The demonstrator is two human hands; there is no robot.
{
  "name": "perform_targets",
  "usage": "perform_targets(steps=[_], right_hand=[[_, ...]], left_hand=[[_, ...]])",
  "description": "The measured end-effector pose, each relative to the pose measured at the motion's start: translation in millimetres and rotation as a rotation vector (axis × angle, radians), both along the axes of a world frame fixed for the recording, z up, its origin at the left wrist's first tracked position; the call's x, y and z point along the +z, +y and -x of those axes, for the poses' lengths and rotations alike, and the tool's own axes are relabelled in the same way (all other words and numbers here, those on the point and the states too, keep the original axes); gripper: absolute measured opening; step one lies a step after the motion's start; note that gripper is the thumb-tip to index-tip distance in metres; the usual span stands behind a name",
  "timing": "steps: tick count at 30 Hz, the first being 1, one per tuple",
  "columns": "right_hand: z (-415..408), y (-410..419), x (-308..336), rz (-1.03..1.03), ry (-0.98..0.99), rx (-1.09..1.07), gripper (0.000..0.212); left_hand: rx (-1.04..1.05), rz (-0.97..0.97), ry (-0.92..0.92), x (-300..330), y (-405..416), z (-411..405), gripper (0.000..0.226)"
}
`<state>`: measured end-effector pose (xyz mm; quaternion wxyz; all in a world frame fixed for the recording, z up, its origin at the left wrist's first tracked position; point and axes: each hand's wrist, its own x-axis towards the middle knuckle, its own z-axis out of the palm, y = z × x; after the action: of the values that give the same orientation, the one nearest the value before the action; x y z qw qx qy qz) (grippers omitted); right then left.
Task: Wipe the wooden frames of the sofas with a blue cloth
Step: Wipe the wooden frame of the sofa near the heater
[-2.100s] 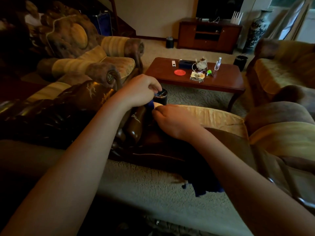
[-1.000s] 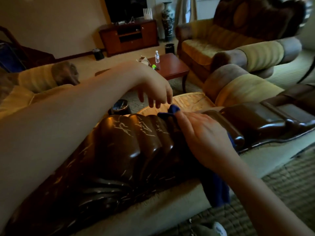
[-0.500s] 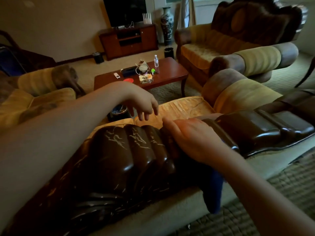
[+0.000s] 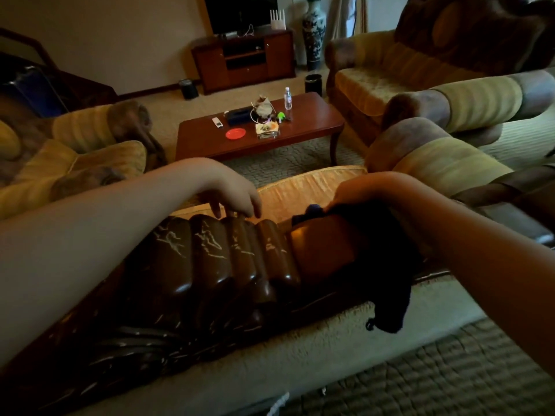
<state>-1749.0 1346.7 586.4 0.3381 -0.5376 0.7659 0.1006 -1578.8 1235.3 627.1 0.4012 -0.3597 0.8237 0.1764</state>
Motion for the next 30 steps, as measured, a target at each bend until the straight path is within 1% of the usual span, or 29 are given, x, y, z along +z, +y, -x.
perform_targets(steps=[2,4,6,8,10,12,14,16,19,21,23,25,27,28,30], right_hand=[[-20,6,10,0.086,-0.009,0.067,0.033],[-53,4,19,0.210,-0.102,0.138,0.029],[-79,-3,22,0.258,-0.164,0.189,0.033],[-86,-6,21,0.271,-0.163,0.166,0.035],[-81,1,19,0.297,-0.141,0.118,0.037],[-73,14,17,0.386,-0.134,0.058,0.036],[-66,33,11,0.565,-0.148,-0.083,0.031],[-63,53,2,0.778,-0.113,-0.266,0.026],[-70,79,-23,1.145,0.069,-0.636,0.022],[-76,89,-40,1.322,0.206,-0.884,0.023],[-91,98,-55,1.491,0.247,-1.050,0.027],[-119,99,-72,1.645,0.280,-1.117,0.028],[-154,90,-88,1.699,0.325,-1.151,0.032],[-172,85,-95,1.707,0.320,-1.182,0.035],[-206,74,-104,1.747,0.248,-1.255,0.042]], left_hand=[[-0.020,-0.012,0.005,2,2,7,0.030],[-0.045,-0.024,-0.009,7,4,14,0.029],[-0.094,-0.006,-0.035,15,3,19,0.028],[-0.131,0.013,-0.043,22,1,23,0.028],[-0.161,0.026,-0.001,27,-3,28,0.030],[-0.194,-0.003,0.054,30,-4,31,0.040],[-0.206,-0.045,0.134,30,1,32,0.052],[-0.209,-0.108,0.234,29,11,31,0.058],[-0.251,-0.226,0.371,23,32,30,0.063],[-0.312,-0.263,0.413,18,49,28,0.066],[-0.428,-0.262,0.378,12,67,26,0.066],[-0.571,-0.206,0.317,6,83,27,0.062],[-0.652,-0.173,0.271,5,89,28,0.057],[-0.671,-0.194,0.253,6,89,28,0.057],[-0.695,-0.247,0.216,8,85,25,0.065]])
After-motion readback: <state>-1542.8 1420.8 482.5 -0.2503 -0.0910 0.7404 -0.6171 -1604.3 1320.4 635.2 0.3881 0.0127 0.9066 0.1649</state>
